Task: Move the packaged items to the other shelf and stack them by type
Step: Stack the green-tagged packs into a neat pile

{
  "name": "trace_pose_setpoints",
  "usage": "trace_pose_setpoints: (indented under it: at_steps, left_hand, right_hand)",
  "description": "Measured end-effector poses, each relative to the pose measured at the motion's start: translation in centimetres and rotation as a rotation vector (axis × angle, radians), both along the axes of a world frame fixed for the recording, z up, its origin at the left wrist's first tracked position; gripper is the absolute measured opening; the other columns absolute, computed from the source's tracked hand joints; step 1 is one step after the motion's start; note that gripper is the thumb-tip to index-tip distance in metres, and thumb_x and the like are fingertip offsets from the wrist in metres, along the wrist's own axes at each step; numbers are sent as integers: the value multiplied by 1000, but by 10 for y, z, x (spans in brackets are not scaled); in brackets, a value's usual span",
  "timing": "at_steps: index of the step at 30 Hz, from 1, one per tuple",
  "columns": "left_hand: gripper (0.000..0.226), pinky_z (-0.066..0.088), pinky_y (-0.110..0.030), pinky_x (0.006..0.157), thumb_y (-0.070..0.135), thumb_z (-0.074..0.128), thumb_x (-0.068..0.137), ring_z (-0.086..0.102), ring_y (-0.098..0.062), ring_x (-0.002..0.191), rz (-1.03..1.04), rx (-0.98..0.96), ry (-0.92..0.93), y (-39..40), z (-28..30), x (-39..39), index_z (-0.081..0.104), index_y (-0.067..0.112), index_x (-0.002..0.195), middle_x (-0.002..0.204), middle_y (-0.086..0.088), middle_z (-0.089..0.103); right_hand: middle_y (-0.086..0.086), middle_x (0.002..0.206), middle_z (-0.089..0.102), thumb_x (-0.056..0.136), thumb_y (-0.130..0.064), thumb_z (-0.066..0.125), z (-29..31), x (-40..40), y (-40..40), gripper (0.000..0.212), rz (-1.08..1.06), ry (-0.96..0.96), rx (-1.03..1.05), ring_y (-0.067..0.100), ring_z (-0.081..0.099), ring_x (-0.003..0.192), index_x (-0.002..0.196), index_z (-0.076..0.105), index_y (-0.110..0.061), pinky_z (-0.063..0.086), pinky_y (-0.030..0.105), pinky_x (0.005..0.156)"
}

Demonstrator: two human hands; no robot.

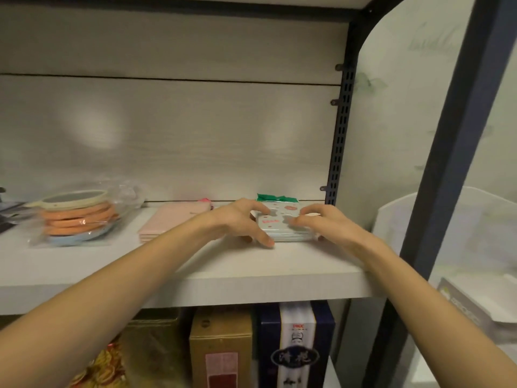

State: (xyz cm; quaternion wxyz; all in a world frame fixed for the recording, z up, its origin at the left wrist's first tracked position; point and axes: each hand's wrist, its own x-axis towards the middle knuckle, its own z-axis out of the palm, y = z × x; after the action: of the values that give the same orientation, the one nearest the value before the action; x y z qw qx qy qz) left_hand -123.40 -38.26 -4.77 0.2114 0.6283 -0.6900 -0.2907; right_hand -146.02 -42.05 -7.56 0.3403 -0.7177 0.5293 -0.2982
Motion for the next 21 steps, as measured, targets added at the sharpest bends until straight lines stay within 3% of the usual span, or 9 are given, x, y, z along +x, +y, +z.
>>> trace_pose_setpoints:
  at_steps: [3, 6, 8, 11, 17, 21]
  left_hand:
    - [76, 47, -17, 73, 20, 94, 67, 60, -9, 87, 12, -42, 34, -2, -3, -1, 60, 30, 134, 105, 2, 62]
    - [80, 54, -26, 89, 14, 96, 62, 64, -19, 93, 51, -23, 73, -4, -4, -1, 64, 27, 133, 106, -4, 64]
    - [80, 56, -32, 95, 9, 96, 61, 66, -21, 90, 73, -20, 76, -7, -5, -2, 65, 24, 133, 103, -5, 64]
    - [77, 58, -28, 87, 3, 94, 62, 65, -18, 81, 84, -15, 95, -10, -4, -2, 66, 22, 131, 101, -2, 62]
    - [90, 54, -36, 101, 16, 100, 48, 68, -25, 104, 93, -21, 13, -17, -5, 1, 67, 23, 132, 116, -4, 67]
    - [82, 58, -38, 94, 20, 95, 63, 73, -25, 95, 32, -78, -98, -16, -5, -2, 61, 23, 138, 107, -5, 74]
  right_hand:
    - [0, 119, 64, 67, -41, 88, 6, -8, 5, 80, 85, 127, 40, 15, 63, 106, 136, 50, -26, 52, 34, 95]
    - [5, 115, 67, 71, -23, 89, 7, -12, 6, 78, 97, 169, 8, 19, 66, 103, 139, 51, -23, 50, 35, 101]
    - [10, 110, 71, 72, -16, 89, 8, -13, 5, 73, 87, 146, -21, 23, 69, 98, 136, 55, -22, 53, 36, 98]
    - [12, 109, 72, 70, -13, 90, 12, -12, 3, 69, 87, 141, -17, 24, 70, 94, 131, 59, -21, 55, 41, 96]
    - [6, 106, 70, 68, -15, 92, 23, -12, 0, 69, 116, 209, 2, 21, 70, 96, 129, 62, -23, 56, 34, 93]
    - [6, 99, 72, 69, -11, 91, 26, -14, -1, 68, 145, 202, 36, 22, 74, 87, 129, 61, -20, 58, 21, 70]
